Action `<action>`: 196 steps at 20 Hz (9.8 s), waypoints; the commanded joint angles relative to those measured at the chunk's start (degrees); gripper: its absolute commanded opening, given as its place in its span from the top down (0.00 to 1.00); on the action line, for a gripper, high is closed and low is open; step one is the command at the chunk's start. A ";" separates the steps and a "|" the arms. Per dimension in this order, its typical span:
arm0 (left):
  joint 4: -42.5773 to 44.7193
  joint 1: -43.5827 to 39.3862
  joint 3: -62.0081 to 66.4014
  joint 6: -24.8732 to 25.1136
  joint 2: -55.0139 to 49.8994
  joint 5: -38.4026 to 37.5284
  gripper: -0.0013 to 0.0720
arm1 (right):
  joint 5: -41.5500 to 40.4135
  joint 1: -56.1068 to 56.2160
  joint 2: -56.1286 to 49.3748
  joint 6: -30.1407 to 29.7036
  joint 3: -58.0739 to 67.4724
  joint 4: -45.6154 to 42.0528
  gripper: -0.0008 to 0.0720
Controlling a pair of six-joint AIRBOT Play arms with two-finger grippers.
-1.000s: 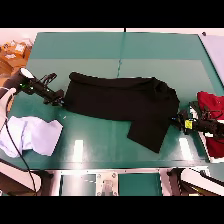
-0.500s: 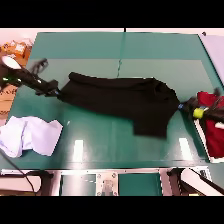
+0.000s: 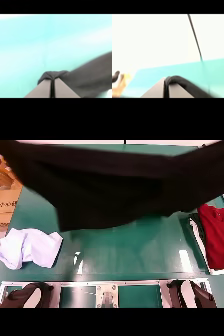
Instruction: Fold the shirts.
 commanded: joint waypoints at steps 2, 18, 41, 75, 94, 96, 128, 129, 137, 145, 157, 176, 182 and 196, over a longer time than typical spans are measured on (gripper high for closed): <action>0.39 0.04 7.89 -0.11 9.05 3.85 0.95 | -3.26 -0.02 3.23 9.49 12.79 -3.63 0.96; -16.02 0.02 -17.59 10.10 -33.79 7.85 0.95 | -16.44 12.48 -31.82 -7.08 -17.68 -6.56 0.96; -11.30 0.02 -21.49 7.43 -53.20 10.29 0.95 | -5.53 11.26 -64.41 -5.84 -3.32 -22.69 0.96; -1.70 0.02 -61.40 -8.57 -2.82 0.92 0.95 | 10.56 -2.54 -20.09 10.93 -43.12 -37.92 0.84; -20.39 -20.46 -86.25 -17.97 6.25 33.14 0.07 | 1.79 -2.45 -20.15 10.93 -49.92 -37.57 0.24; -20.22 -20.46 -86.31 -20.48 6.23 32.87 0.07 | 1.70 -2.45 -20.15 10.93 -49.92 -36.72 0.24; -13.27 -19.80 -80.65 -19.67 -6.47 46.45 0.95 | 2.14 -2.45 -20.09 10.91 -49.92 -30.36 0.24; -12.72 -17.20 -80.02 -17.16 -6.47 44.35 0.95 | 2.29 -2.51 -20.09 10.91 -49.86 -30.36 0.24; -12.79 -11.61 -73.44 -13.57 -6.47 15.23 0.95 | 2.69 -2.49 -20.09 11.17 -49.51 -30.29 0.24; -10.45 -30.29 -79.97 -31.02 -6.47 36.30 0.08 | -1.73 -2.47 -20.09 11.13 -49.53 -28.98 0.24; -1.33 -30.16 -80.63 -42.53 -6.71 58.38 0.69 | -2.84 -2.43 -20.09 11.08 -49.57 -26.62 0.24; -7.08 -5.88 -73.07 -14.03 -6.71 26.99 0.21 | 8.94 -6.19 -20.06 12.22 -47.82 -30.14 0.53; -11.23 -5.90 -78.20 -18.03 -6.71 32.83 0.19 | 7.61 -6.23 -20.06 12.20 -48.50 -30.08 0.53; -31.32 -12.09 -74.16 -3.32 -20.79 43.12 0.34 | 5.95 -4.20 -20.06 12.22 -56.96 -30.36 0.28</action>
